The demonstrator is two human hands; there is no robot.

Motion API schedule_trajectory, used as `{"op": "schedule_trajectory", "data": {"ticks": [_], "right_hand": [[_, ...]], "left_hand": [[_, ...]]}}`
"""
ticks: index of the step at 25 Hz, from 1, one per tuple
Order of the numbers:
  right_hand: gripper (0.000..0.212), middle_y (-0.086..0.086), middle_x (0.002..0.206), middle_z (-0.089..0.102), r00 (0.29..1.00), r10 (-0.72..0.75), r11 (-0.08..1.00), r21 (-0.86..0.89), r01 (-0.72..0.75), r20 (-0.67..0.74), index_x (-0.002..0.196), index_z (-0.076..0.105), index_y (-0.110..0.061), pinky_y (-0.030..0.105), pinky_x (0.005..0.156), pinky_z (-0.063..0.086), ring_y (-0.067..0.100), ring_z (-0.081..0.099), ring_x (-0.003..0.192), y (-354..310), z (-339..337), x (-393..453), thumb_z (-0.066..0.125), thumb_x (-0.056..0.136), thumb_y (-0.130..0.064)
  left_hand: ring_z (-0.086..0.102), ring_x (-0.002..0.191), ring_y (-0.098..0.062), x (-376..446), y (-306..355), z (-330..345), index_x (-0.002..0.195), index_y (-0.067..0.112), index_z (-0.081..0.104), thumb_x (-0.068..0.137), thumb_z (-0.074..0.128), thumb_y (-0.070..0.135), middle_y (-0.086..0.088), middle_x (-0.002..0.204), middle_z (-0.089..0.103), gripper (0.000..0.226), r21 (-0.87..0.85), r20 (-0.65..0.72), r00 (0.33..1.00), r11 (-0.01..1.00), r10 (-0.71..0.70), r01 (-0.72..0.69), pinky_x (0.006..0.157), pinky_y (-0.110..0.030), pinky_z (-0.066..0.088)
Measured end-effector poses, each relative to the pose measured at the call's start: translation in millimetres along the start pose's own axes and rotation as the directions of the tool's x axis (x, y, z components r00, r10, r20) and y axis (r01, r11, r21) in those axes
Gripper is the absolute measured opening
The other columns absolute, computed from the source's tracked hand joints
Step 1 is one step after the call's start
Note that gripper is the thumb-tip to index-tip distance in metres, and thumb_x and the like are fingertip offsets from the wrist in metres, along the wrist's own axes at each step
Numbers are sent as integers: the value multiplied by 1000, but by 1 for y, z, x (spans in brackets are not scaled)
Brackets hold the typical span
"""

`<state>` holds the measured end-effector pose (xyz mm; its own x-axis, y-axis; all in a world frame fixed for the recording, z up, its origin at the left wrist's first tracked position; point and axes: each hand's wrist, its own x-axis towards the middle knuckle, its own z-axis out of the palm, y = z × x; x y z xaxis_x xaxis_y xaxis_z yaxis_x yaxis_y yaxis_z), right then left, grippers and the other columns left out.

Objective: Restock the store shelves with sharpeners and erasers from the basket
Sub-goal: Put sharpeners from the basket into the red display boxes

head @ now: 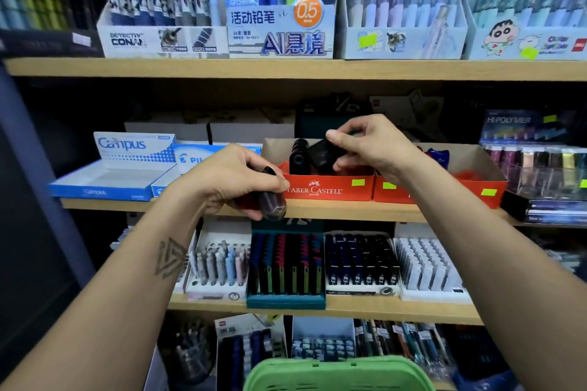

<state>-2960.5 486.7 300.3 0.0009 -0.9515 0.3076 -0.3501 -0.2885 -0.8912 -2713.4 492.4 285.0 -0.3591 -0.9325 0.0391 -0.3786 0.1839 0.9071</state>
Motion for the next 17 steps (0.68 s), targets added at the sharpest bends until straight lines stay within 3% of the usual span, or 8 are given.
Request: {"op": "schedule_trajectory", "data": {"ticks": [2,7,10,12,14,17], "right_hand": [[21,18,91,73,1000,16,1000,-26,-16,-4,99,69,-6,35,74,63,29,75,74,0,0,0,70,92,-25],[30,19,95,73,999,52,997,-66,-52,7,125,63,-1,40,85,61,25,76,80,3,-8,5,60,99,-16],[28,11,92,73,999,12,983,-185,-17,-30,125,63,-6,42,84,60,24,76,75,4,-20,9,60,99,-14],[18,3,85,70,986,-119,917,-393,65,-115,110,67,-16,39,78,61,22,73,71,5,-31,16,70,93,-18],[16,-3,86,67,959,-227,787,-612,78,-169,96,66,-26,36,78,58,18,68,81,6,-38,22,78,86,-24],[21,0,98,67,965,-240,691,-717,95,-103,106,69,-26,33,83,55,20,65,98,13,-34,26,77,86,-24]], "left_hand": [[75,80,-32,-1,1,1,87,11,80,77,84,17,-7,107,74,12,-3,10,1000,1000,9,-9,57,-36,60],[75,83,-34,0,8,12,86,11,79,77,85,17,-9,108,74,12,9,24,999,999,39,-39,60,-42,62],[75,83,-35,0,17,22,85,10,80,77,84,16,-7,109,74,11,22,55,996,997,77,-78,60,-43,63],[75,83,-32,0,23,31,86,8,80,78,84,14,1,112,72,11,14,85,990,993,117,-118,56,-40,62],[75,85,-27,4,26,41,86,10,80,78,84,15,6,119,67,10,33,113,984,989,140,-145,55,-40,61],[73,92,-23,12,25,52,85,14,81,77,85,18,7,132,59,9,80,130,984,987,125,-136,59,-45,62]]}}
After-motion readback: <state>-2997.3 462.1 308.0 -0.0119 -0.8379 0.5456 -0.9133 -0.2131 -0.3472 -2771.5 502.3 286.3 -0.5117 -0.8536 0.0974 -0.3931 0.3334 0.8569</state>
